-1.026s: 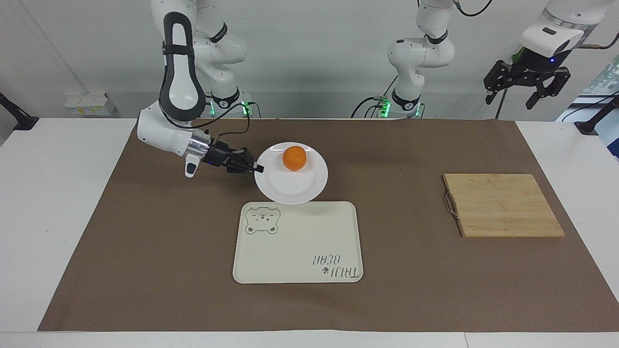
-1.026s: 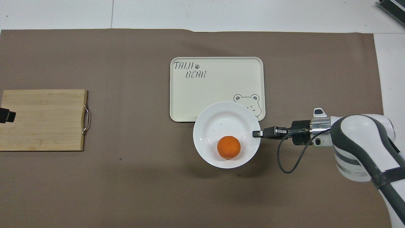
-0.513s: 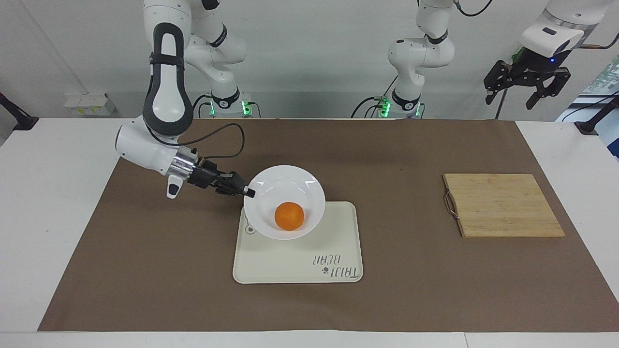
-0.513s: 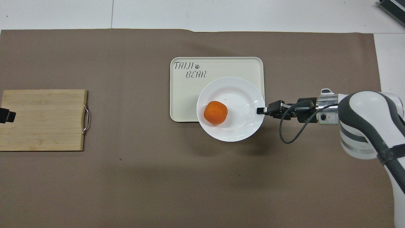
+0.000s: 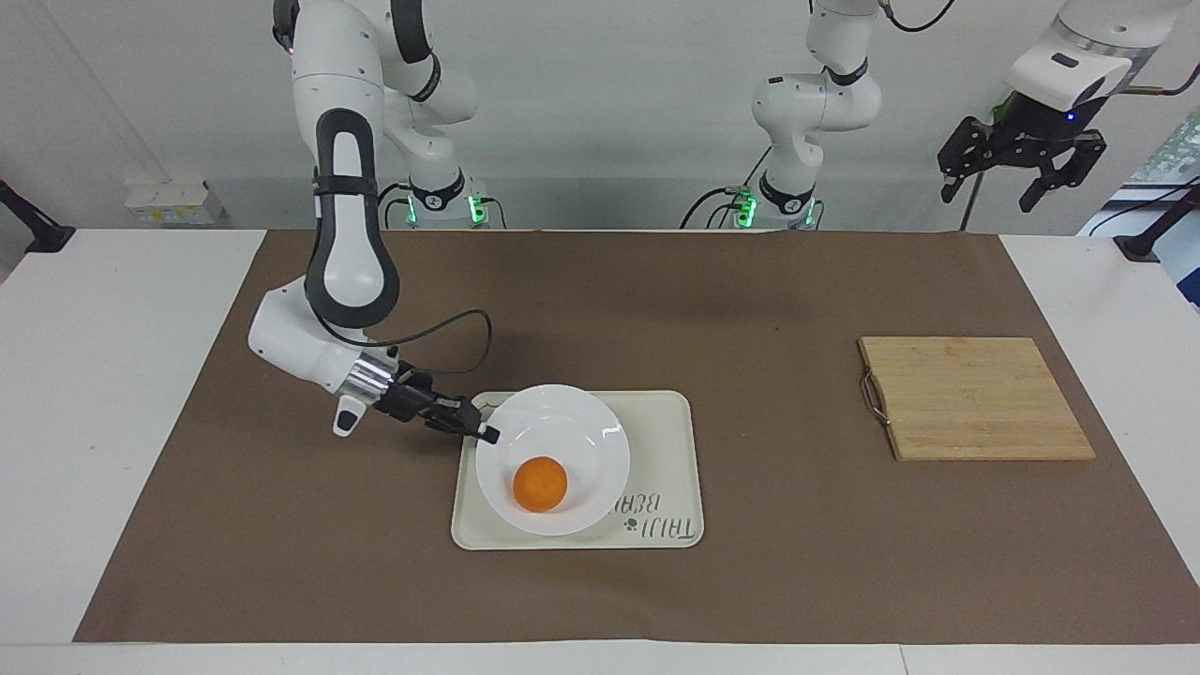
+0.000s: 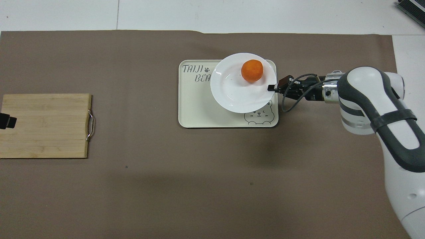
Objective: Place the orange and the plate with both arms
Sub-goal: 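Lift the plate with the right gripper onto the bear tray, then lower the plate onto the tray and open the right gripper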
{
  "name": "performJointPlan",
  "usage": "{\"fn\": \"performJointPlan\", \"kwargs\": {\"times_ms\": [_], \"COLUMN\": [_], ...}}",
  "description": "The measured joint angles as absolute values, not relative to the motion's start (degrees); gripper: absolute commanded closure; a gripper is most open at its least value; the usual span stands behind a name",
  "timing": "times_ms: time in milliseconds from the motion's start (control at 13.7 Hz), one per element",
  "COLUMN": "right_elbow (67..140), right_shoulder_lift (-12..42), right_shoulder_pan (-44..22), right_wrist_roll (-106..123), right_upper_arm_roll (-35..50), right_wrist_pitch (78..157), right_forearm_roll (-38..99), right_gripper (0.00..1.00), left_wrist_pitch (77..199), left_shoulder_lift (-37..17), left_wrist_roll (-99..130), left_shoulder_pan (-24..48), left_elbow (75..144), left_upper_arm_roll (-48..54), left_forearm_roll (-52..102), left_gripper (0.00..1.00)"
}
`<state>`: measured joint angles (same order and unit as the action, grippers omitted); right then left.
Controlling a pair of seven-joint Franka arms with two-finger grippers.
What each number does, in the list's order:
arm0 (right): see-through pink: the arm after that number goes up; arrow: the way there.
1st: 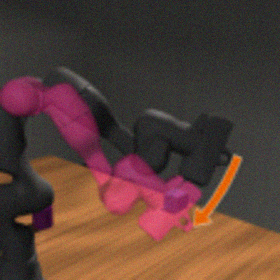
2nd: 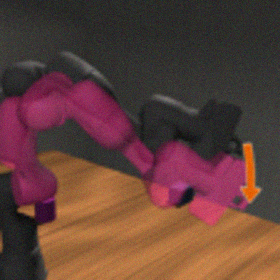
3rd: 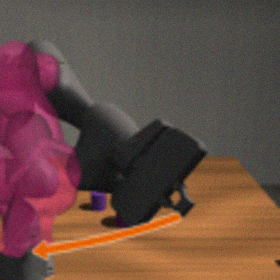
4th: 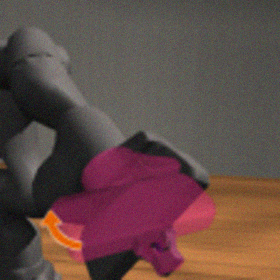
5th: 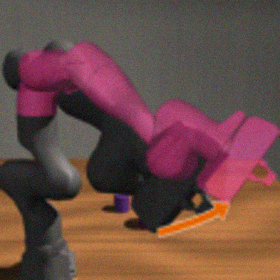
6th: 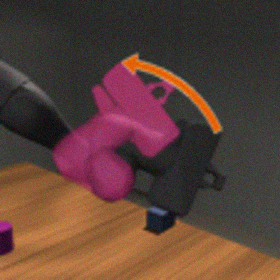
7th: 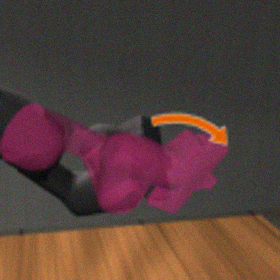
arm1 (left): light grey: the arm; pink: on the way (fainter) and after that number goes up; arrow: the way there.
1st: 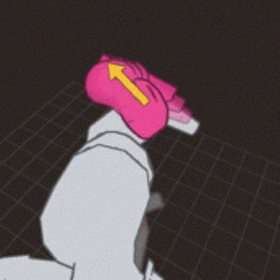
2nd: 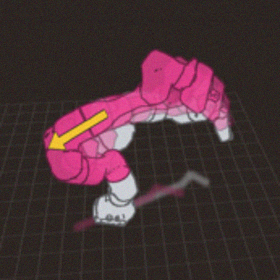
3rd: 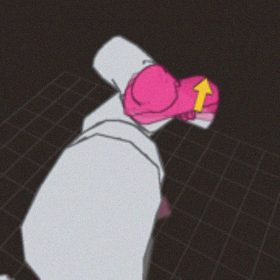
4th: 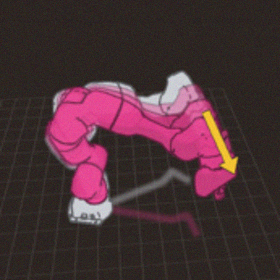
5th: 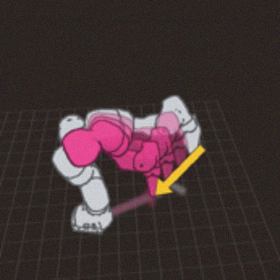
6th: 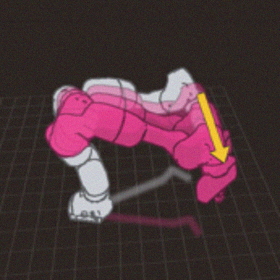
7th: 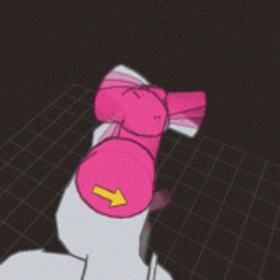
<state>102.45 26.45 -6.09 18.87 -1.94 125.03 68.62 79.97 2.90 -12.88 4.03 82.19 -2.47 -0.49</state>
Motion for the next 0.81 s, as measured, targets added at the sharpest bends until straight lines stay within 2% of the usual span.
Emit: {"fn": "performJointPlan", "kwargs": {"times_ms": [293,806], "right_elbow": [102.1,105.5], "right_shoulder_lift": [27.6,27.7], "right_shoulder_pan": [-9.4,-10.0], "right_wrist_roll": [18.9,23.5], "right_upper_arm_roll": [-1.9,-1.9], "right_wrist_pitch": [127.8,127.7], "right_forearm_roll": [69.3,69.3], "right_gripper": [1.0,1.0], "left_wrist_pitch": [80.0,80.0], "left_shoulder_lift": [2.9,2.9], "left_wrist_roll": [-12.9,-12.9], "left_shoulder_pan": [4.0,4.0], "left_elbow": [82.2,82.2], "left_upper_arm_roll": [-2.5,-2.5], "left_forearm_roll": [-0.5,-0.5], "left_gripper": [0.0,0.0]}}
